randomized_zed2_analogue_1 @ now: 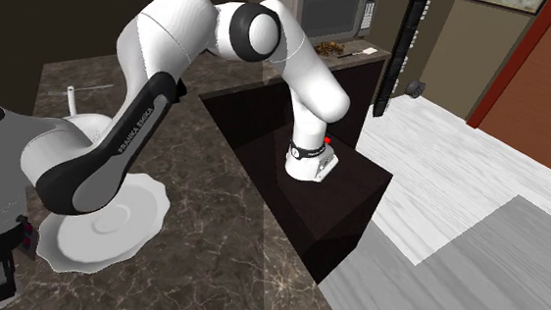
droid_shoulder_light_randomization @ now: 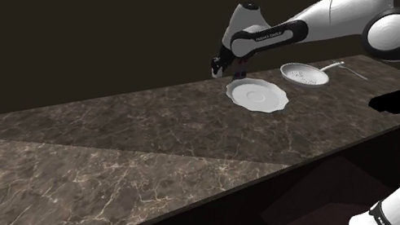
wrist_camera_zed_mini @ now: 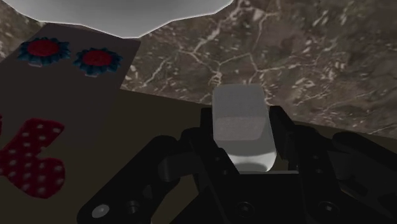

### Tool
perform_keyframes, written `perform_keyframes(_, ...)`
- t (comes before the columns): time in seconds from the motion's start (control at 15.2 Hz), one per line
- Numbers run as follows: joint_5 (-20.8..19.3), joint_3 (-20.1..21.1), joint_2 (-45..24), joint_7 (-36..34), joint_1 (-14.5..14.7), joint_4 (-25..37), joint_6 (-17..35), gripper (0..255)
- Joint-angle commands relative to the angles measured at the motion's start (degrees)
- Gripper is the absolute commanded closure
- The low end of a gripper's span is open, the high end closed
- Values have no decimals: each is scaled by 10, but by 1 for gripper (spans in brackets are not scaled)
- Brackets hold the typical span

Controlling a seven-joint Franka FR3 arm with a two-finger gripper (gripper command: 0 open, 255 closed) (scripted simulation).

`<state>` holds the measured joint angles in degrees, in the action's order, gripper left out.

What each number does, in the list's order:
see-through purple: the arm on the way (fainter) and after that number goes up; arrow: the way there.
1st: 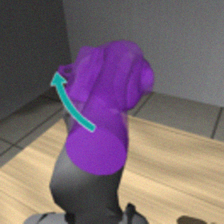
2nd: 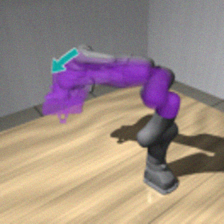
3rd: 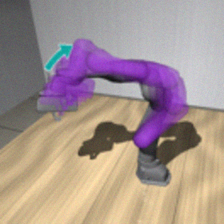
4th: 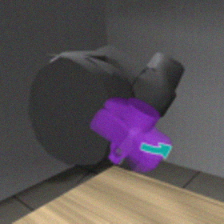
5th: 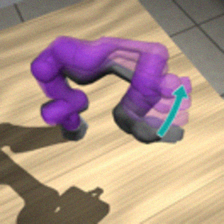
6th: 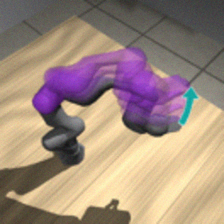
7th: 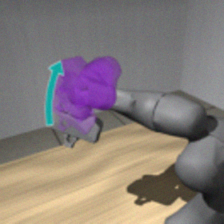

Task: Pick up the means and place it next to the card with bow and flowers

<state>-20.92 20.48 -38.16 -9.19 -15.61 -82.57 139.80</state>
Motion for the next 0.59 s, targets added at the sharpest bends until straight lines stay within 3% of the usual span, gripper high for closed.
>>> perform_keyframes(0.0,-3,-3,-6,-2,1,-5,11,255)
perform_keyframes(0.53,-12,-10,-23,-10,4,-12,35,255)
